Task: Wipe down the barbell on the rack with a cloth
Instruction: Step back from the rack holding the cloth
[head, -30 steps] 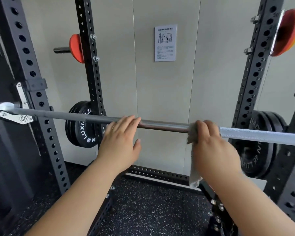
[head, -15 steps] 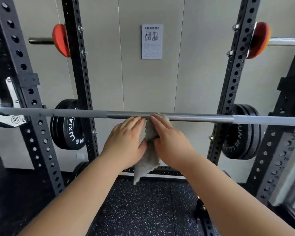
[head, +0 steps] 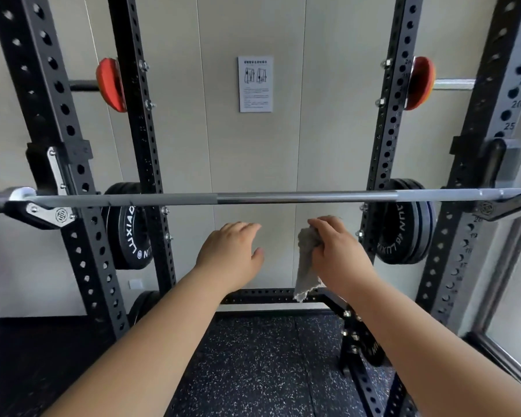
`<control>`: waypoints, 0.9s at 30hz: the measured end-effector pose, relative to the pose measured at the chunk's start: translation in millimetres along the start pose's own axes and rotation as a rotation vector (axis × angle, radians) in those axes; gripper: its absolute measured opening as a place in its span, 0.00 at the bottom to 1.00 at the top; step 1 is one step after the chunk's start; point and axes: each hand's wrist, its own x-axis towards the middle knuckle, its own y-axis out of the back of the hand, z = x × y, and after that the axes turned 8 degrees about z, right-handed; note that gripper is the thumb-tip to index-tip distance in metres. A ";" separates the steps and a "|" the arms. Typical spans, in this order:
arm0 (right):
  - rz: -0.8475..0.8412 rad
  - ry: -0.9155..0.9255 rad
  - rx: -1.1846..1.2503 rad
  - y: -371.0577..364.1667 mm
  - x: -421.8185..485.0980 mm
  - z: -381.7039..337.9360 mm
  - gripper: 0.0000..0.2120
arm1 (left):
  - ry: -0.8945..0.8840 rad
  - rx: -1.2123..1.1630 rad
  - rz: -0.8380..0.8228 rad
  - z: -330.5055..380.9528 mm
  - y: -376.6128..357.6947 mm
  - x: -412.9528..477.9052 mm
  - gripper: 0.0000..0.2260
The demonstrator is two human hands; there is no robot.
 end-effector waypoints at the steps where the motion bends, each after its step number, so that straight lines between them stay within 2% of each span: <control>1: 0.010 -0.006 -0.003 3.1 -3.6 1.4 0.24 | 0.008 -0.001 -0.002 -0.6 1.6 -2.5 0.25; 6: 0.022 0.052 -0.032 17.5 -24.6 9.5 0.21 | 0.027 0.021 -0.017 6.2 9.4 -19.5 0.24; 13: -0.056 0.003 -0.029 48.7 -58.5 14.4 0.22 | 0.052 0.079 -0.049 36.2 22.1 -52.0 0.23; 16: -0.094 -0.045 -0.039 57.0 -80.9 22.3 0.21 | 0.085 0.066 -0.065 56.0 26.4 -75.2 0.23; 21: -0.111 -0.113 0.012 68.7 -135.4 39.7 0.12 | 0.103 0.027 -0.149 90.9 20.7 -125.5 0.23; 27: -0.078 -0.227 0.004 85.2 -205.4 58.6 0.13 | 0.128 0.083 -0.204 123.3 12.0 -185.3 0.20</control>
